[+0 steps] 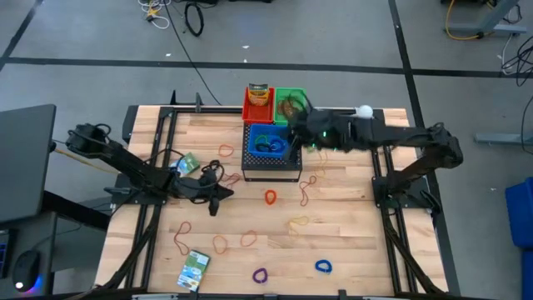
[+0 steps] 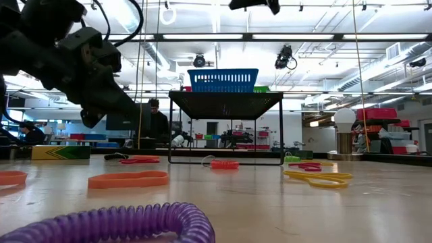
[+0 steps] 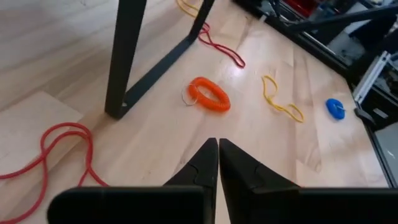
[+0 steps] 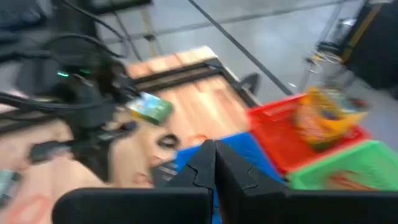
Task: Pick & Place Office Desk Supplies
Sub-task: Put the orange spring keychain into the blue bin on the shelf
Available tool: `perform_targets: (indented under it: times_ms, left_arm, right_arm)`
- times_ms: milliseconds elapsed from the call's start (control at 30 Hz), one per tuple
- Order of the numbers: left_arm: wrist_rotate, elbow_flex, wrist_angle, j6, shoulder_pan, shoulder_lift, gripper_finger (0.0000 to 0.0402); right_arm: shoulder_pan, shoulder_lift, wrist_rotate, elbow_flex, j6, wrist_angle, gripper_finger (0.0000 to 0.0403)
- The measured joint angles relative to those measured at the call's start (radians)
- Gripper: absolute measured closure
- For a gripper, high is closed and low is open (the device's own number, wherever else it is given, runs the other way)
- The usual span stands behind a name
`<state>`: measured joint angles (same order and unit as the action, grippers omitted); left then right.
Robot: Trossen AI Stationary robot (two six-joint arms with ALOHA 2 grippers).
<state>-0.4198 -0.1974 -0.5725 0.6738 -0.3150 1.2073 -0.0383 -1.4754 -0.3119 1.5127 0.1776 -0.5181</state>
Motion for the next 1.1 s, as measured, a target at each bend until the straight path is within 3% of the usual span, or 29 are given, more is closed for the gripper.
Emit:
perform_targets:
  times_ms: [167,400,733,900,1100]
  left_arm:
    - [0.05,0.0,0.015,-0.013,0.025,-0.001,0.0376]
    - [0.055,-0.012,0.056,0.006,0.026,-0.015,0.0396]
    - [0.07,-0.207,0.459,-0.015,0.027,-0.019,0.0393]
    - [0.16,-0.279,0.507,-0.047,0.008,0.011,0.0384]
    - [0.11,-0.364,0.614,-0.008,-0.04,0.11,0.0393]
  right_arm:
    - [0.097,0.017,-0.086,-0.156,0.021,0.184,0.0399]
    - [0.181,0.172,-0.159,-0.326,0.073,0.218,0.0397]
    - [0.278,0.412,-0.156,-0.723,0.27,0.306,0.0401]
    - [0.312,0.431,-0.15,-0.792,0.283,0.281,0.0398]
    - [0.316,0.431,-0.117,-0.838,0.292,0.235,0.0397]
